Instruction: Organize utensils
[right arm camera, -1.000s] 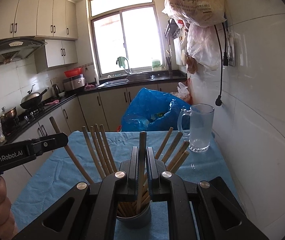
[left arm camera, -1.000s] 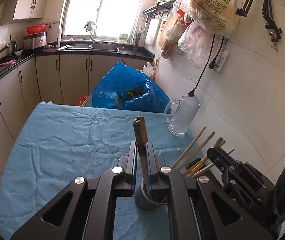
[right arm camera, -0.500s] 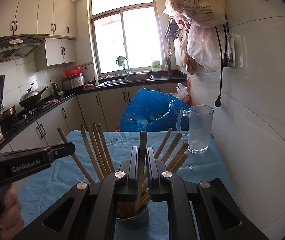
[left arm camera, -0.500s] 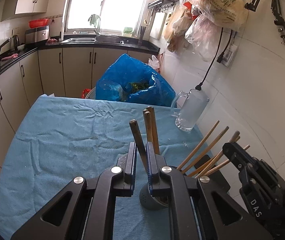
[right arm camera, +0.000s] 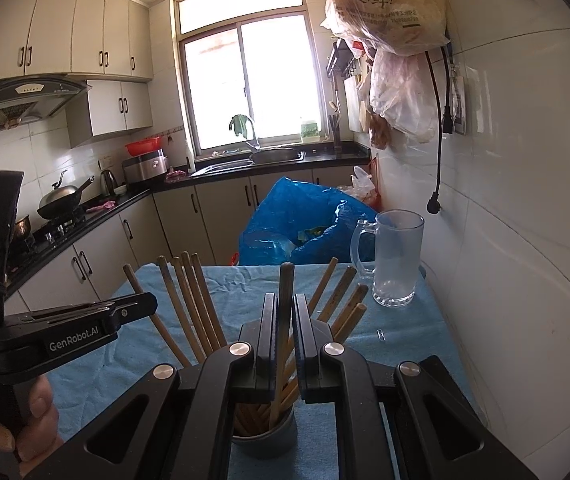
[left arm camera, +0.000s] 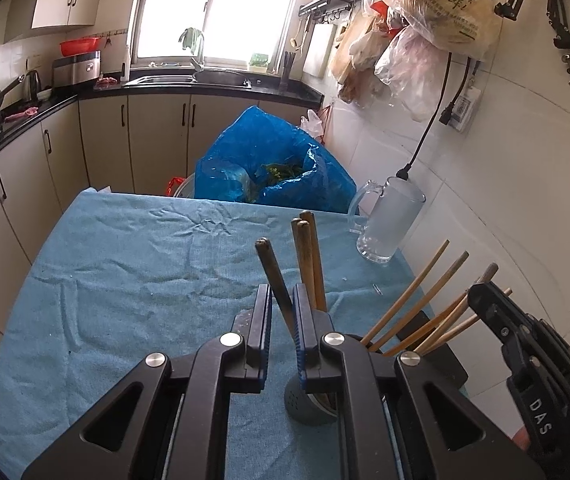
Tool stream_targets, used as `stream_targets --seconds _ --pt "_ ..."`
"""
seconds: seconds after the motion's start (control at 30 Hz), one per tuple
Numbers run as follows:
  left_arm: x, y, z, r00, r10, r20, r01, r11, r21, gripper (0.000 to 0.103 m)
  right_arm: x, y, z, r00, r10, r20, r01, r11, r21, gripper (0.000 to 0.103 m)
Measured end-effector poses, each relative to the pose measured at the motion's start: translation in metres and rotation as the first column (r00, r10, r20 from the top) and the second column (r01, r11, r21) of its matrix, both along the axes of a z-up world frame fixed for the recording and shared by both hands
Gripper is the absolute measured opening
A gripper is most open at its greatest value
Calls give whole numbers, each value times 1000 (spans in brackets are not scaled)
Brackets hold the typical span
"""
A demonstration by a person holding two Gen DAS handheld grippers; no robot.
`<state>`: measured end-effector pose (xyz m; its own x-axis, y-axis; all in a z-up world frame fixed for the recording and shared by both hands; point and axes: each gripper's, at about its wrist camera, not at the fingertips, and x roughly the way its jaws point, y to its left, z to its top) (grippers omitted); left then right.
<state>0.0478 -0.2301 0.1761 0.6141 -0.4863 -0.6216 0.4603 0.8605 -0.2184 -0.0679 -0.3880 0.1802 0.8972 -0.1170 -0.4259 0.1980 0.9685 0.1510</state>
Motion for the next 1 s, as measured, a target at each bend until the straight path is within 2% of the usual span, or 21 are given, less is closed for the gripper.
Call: stream_targets --seconds 0.17,0.23,0.3,0.37,0.43,0.5,0.53,0.57,0.6,0.67,0.77,0.87,1.0 --pt "-8 9 9 1000 13 22 -13 1000 -21 24 -13 -5 11 999 -11 33 10 1000 20 9" --pt "-13 14 14 999 22 37 -21 999 -27 24 -22 -7 18 998 -18 52 17 999 28 12" --pt "-16 16 19 999 25 44 -24 999 -31 25 -33 -7 26 997 -27 73 24 999 34 29" --pt "-20 20 22 998 35 53 -34 999 -31 34 -46 -9 33 994 -49 100 45 998 40 41" --pt "-24 25 25 997 51 62 -49 998 -30 42 -58 -9 38 991 -67 115 62 997 50 49" --pt "-29 31 28 995 68 72 -66 997 -29 44 -70 -9 42 988 -90 126 83 995 60 57" --pt "-31 33 29 995 73 74 -71 997 -29 50 -78 -9 43 986 -102 131 94 994 60 59" --pt "-34 37 29 994 81 73 -79 996 -29 59 -84 -8 43 985 -112 131 105 993 57 68" --pt "-37 42 30 993 95 75 -92 995 -33 63 -90 -8 44 984 -125 130 119 991 54 76" --pt "-44 51 29 988 124 87 -122 992 -32 75 -102 -9 42 979 -154 132 148 987 57 86" --pt "-55 63 24 982 163 95 -163 987 -5 82 -117 -9 36 974 -199 112 191 979 73 97" --pt "-76 79 16 971 201 131 -208 977 40 90 -125 -6 21 974 -219 52 215 973 81 99" --pt "-112 104 1 955 232 184 -250 965 81 96 -131 9 -2 969 -244 -47 245 969 25 102"
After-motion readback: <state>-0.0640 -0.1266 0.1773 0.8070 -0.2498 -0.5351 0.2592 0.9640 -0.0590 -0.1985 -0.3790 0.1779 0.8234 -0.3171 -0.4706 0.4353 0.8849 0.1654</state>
